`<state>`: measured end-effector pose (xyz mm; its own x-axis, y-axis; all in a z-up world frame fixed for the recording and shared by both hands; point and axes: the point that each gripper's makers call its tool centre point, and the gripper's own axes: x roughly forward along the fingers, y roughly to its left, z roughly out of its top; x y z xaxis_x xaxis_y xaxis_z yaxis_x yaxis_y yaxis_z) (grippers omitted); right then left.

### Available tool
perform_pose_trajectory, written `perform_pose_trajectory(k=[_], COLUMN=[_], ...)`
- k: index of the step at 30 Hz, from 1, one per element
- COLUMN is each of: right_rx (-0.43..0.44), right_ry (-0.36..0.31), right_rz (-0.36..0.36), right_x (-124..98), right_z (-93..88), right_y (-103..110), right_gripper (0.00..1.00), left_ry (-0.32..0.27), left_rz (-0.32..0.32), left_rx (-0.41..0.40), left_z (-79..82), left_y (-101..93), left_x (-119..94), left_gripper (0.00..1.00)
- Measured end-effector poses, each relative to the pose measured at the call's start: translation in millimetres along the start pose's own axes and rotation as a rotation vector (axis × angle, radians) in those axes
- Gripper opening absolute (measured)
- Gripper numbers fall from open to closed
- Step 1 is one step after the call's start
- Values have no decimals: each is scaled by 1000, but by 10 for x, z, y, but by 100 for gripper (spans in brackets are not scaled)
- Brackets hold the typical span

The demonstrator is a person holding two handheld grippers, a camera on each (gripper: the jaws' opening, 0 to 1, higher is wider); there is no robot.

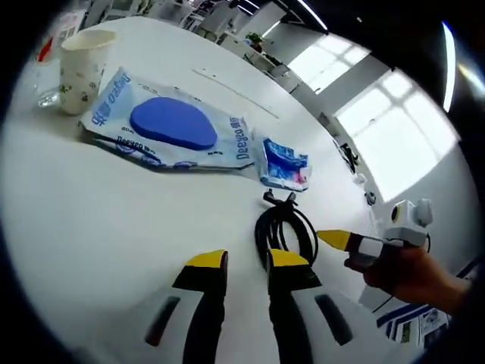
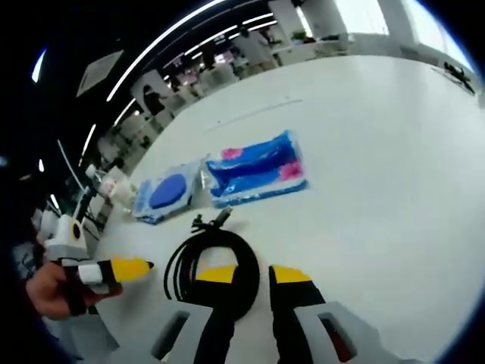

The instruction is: Arrange the tabletop items into an orderly group along one side of the table until the central work area is clear of visible clutter.

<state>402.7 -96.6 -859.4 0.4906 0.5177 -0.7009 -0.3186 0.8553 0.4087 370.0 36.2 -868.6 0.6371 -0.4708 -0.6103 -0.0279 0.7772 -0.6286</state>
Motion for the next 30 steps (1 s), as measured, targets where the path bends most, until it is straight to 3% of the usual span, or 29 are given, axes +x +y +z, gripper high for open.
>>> perform_pose_trajectory(k=[5,8,13,15,18,20,22,30], right_rx=[11,10,19,17,0,-11,-10,-21], right_ry=[3,7,5,7,14,5,9,14], right_rz=[4,8,12,12,18,14,17,34], right_x=[195,85,149,87,161,165,213,294], right_z=[20,-13,6,-18,-38,-38,-39,1], right_y=[-167,-48,-103,-35,-29,1,10,94], right_gripper=[13,13,12,11,8,1,1,1], left_ry=[20,22,37,42,47,44,43,31], left_rz=[-17,-26,-26,-17,-13,-17,-2,19], left_rx=[7,3,8,9,1,6,-2,-1], left_z=[-87,-106,-138,-148,-164,-169,-171,-67], left_y=[-115,-147,-160,-142,-135,-161,-131,-29], left_x=[127,175,246,270,292,281,282,242], left_gripper=[18,18,17,16,13,5,1,0])
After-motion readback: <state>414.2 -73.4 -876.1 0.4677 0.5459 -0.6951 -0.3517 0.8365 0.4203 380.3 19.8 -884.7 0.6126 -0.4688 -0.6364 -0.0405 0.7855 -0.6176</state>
